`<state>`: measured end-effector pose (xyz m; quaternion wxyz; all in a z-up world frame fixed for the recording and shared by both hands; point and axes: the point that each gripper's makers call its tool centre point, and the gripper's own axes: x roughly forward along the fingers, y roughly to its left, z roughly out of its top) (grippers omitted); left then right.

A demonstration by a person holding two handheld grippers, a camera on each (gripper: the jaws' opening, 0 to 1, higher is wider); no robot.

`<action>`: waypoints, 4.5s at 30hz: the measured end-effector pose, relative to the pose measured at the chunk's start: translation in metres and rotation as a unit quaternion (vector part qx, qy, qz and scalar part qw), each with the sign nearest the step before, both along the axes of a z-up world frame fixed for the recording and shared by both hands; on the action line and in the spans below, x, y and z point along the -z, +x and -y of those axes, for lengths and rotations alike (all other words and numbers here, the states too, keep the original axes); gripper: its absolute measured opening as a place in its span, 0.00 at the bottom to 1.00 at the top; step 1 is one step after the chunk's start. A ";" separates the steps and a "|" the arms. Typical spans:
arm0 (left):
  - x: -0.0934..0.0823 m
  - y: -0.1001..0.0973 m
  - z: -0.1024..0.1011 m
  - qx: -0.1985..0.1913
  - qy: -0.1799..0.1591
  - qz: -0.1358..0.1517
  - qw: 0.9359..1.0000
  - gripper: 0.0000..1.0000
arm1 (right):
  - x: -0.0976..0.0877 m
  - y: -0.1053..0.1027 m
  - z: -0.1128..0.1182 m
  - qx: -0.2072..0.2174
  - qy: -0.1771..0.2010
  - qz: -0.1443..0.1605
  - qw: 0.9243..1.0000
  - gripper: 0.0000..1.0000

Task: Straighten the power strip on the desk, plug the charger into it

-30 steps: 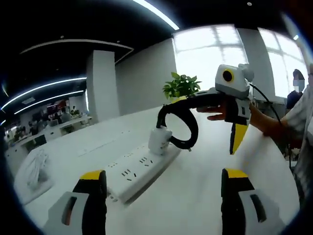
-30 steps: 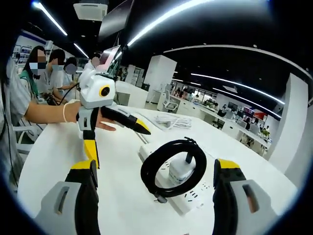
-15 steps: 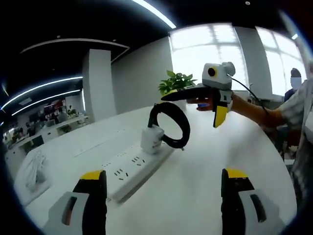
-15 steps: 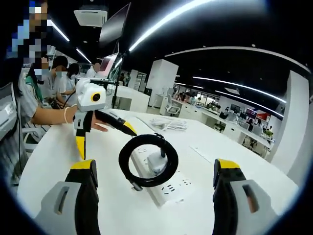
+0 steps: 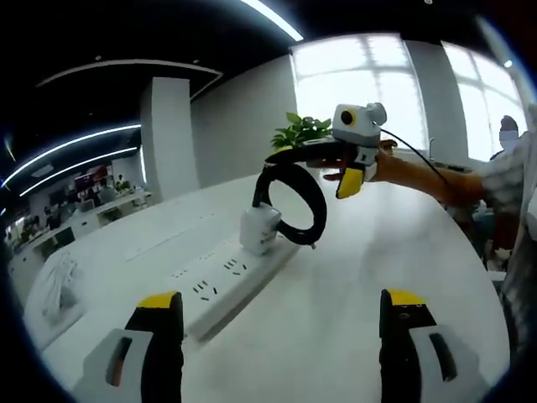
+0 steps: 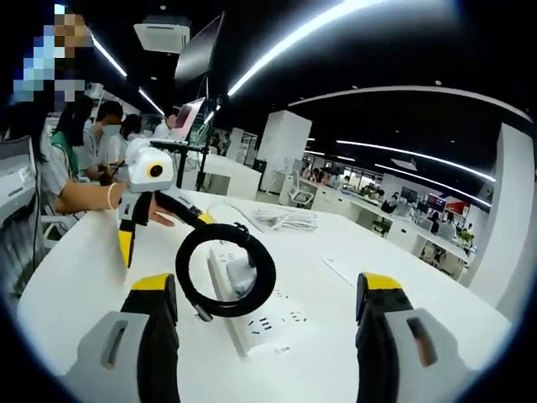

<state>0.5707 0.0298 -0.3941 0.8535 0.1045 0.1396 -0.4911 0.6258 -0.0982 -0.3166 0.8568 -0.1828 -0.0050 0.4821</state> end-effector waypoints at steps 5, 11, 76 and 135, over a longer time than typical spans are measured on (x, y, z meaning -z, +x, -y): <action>0.000 -0.001 0.000 0.000 0.000 0.002 1.000 0.99 | 0.001 0.009 0.002 0.003 0.004 -0.004 1.000 0.72; -0.002 -0.001 -0.002 -0.002 -0.001 0.003 1.000 0.99 | 0.000 0.015 -0.002 -0.009 0.013 -0.017 1.000 0.70; 0.000 0.002 -0.004 -0.004 0.014 0.005 1.000 0.99 | 0.052 0.010 -0.081 -0.136 -0.373 -0.020 0.917 0.52; 0.007 0.009 -0.008 -0.016 0.019 -0.016 1.000 0.99 | 0.075 0.010 -0.066 -0.040 -0.576 -0.226 0.784 0.25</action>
